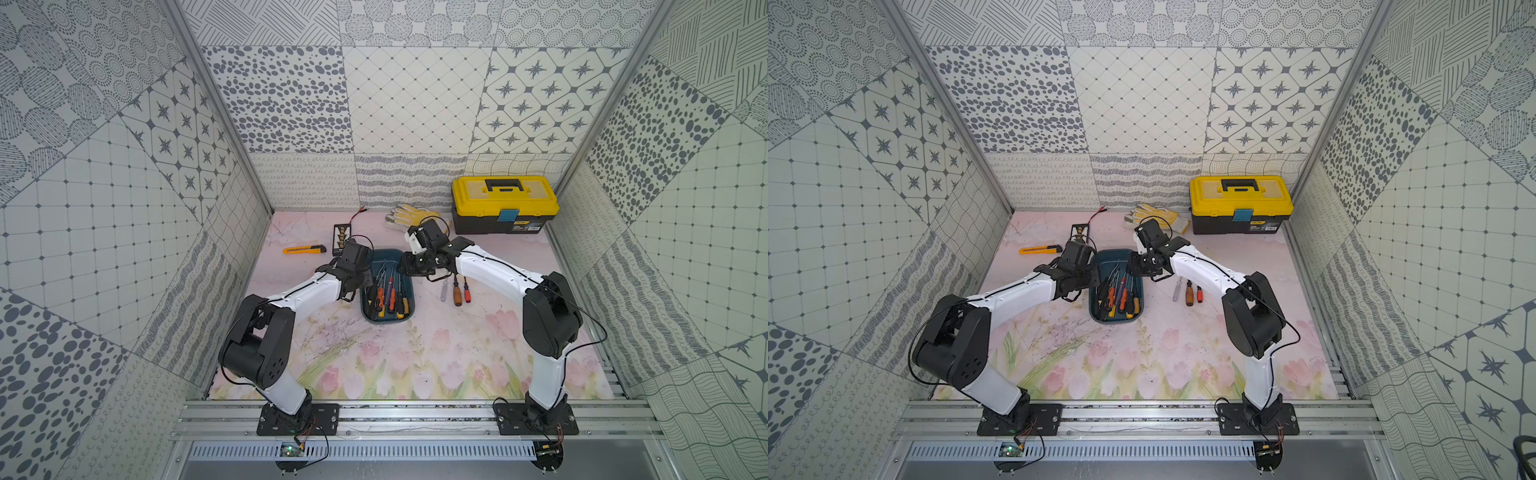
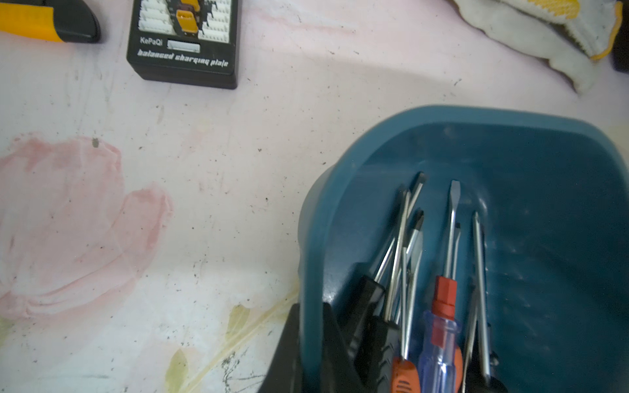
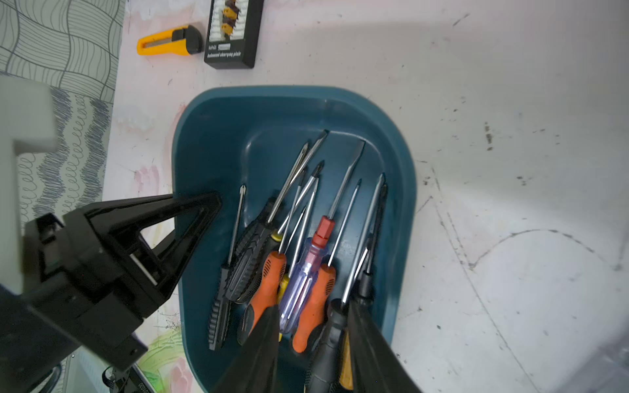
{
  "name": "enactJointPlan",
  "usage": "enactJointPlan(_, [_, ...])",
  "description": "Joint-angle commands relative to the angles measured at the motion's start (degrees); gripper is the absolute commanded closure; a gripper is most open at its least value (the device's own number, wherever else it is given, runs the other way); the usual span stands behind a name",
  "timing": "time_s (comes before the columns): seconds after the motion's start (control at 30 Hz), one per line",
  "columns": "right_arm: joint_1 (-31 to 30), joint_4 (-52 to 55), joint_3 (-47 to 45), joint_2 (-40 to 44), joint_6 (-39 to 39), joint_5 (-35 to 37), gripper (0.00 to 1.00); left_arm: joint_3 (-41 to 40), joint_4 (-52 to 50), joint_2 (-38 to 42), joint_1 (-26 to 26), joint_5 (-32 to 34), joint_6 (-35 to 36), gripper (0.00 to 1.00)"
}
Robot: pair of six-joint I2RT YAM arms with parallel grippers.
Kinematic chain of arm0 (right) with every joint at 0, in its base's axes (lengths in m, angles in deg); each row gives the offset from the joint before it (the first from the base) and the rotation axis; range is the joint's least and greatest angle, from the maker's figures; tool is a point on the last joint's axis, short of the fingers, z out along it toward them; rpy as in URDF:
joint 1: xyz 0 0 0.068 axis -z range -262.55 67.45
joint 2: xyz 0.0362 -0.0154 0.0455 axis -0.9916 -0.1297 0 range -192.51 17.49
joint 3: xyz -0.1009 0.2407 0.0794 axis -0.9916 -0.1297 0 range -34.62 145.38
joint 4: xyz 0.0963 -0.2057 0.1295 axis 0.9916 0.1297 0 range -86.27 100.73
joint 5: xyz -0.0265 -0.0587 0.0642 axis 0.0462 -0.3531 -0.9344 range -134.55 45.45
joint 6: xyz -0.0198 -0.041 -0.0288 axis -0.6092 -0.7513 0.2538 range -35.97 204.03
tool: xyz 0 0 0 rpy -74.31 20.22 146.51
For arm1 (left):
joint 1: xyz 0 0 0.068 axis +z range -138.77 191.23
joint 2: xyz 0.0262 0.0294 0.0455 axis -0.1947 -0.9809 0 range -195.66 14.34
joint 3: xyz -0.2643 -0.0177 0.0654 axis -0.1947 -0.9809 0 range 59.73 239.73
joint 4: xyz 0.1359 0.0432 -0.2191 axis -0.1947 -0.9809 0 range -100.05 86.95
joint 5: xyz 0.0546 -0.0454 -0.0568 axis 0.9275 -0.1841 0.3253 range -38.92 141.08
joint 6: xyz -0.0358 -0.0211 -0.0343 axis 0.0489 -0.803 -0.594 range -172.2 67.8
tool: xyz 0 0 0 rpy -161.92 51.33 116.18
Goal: Take out the screwdriver from the storage box
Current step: Pick up the screwdriver from the storage box.
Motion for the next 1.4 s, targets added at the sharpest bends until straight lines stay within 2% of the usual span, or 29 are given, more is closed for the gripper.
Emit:
enactJointPlan(0.0, [-0.56,-0.28,2.74,-2.45,0.32,-2.01,0.62,-0.27,5.84,0.0,-0.01,-2.86,-1.62,1.0])
enactJointPlan(0.4, [-2.42,0.71,4.67,-8.11,1.37,-2.77,0.62,0.45,4.49,0.68,-1.61,-0.08,0.68,1.0])
enactJointPlan(1.23, [-4.02,4.68,6.2,-14.32,0.29,-2.58,0.72,1.34,3.84,0.23,-1.8,0.13,1.05,1.0])
enactJointPlan(1.3, [-4.27,5.72,6.77,-14.75,-0.39,-2.21,0.7,1.33,3.76,0.3,-1.81,0.13,1.05,1.0])
enactJointPlan(1.37, [-4.49,6.71,7.27,-15.06,-0.84,-1.37,0.64,1.4,3.66,0.21,-1.79,0.31,1.23,1.0])
